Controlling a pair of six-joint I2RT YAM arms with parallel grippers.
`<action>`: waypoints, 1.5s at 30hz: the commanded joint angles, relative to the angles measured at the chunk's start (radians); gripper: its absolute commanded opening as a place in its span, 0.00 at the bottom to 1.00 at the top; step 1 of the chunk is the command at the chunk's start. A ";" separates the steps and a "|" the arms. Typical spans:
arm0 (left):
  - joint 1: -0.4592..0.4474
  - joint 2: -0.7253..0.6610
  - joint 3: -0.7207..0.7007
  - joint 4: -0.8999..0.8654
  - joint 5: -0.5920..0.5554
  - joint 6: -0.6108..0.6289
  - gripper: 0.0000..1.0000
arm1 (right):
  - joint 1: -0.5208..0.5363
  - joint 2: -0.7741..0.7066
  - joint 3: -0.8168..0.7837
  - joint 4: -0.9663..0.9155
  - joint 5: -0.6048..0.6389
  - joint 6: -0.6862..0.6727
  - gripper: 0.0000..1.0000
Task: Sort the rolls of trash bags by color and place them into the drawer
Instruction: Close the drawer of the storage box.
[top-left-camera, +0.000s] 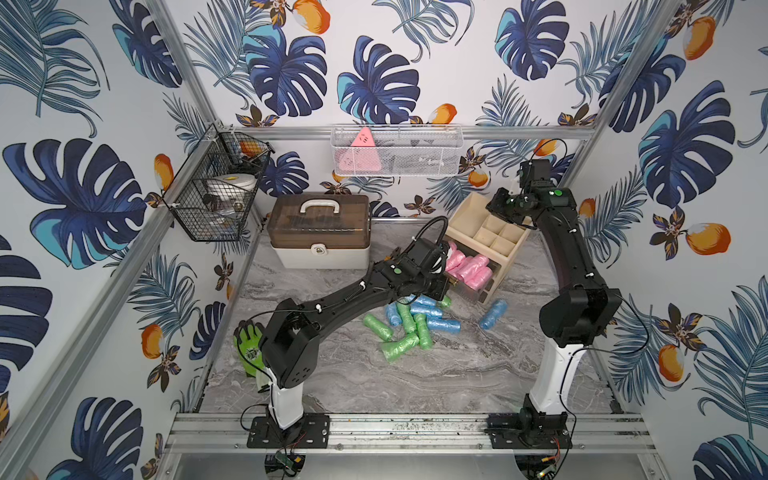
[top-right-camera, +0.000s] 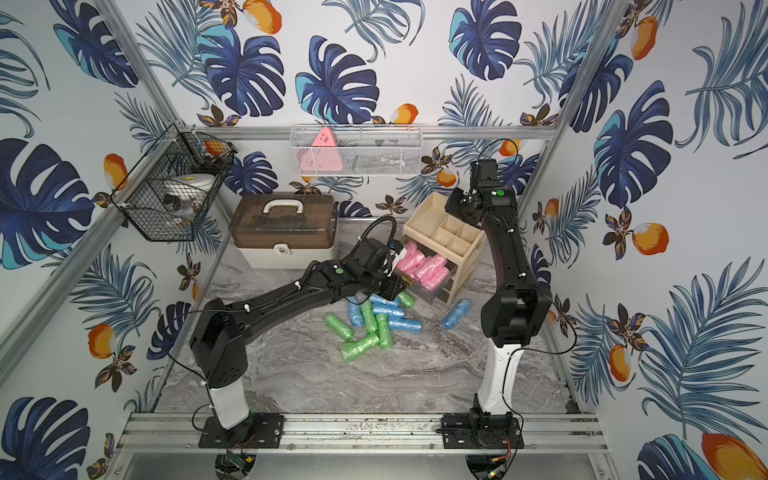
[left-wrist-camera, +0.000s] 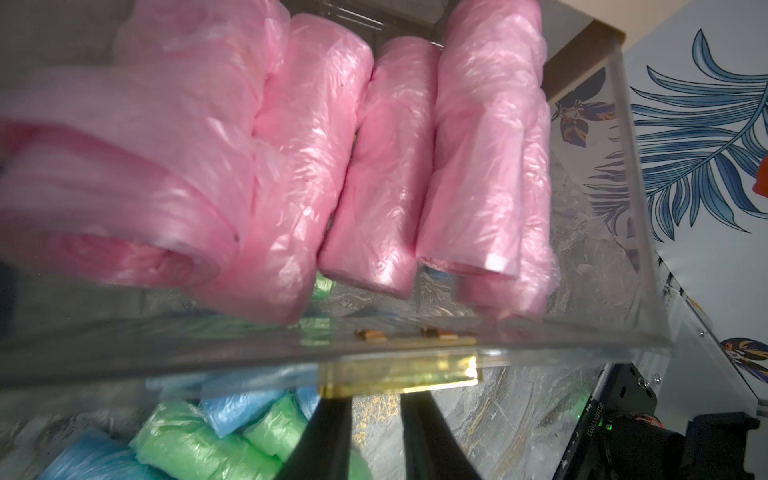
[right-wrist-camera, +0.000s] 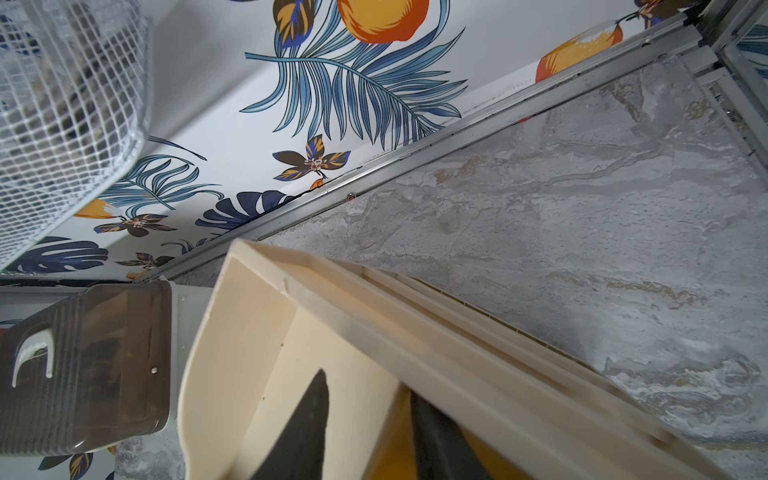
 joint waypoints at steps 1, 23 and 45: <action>-0.002 0.018 0.023 0.082 -0.050 -0.012 0.26 | 0.013 0.016 -0.032 -0.078 -0.036 0.025 0.36; 0.011 0.217 0.242 0.184 -0.095 -0.061 0.30 | 0.027 -0.053 -0.177 -0.033 -0.074 0.048 0.35; 0.035 0.228 0.140 0.501 -0.100 -0.226 0.47 | 0.033 -0.086 -0.256 0.007 -0.131 0.088 0.37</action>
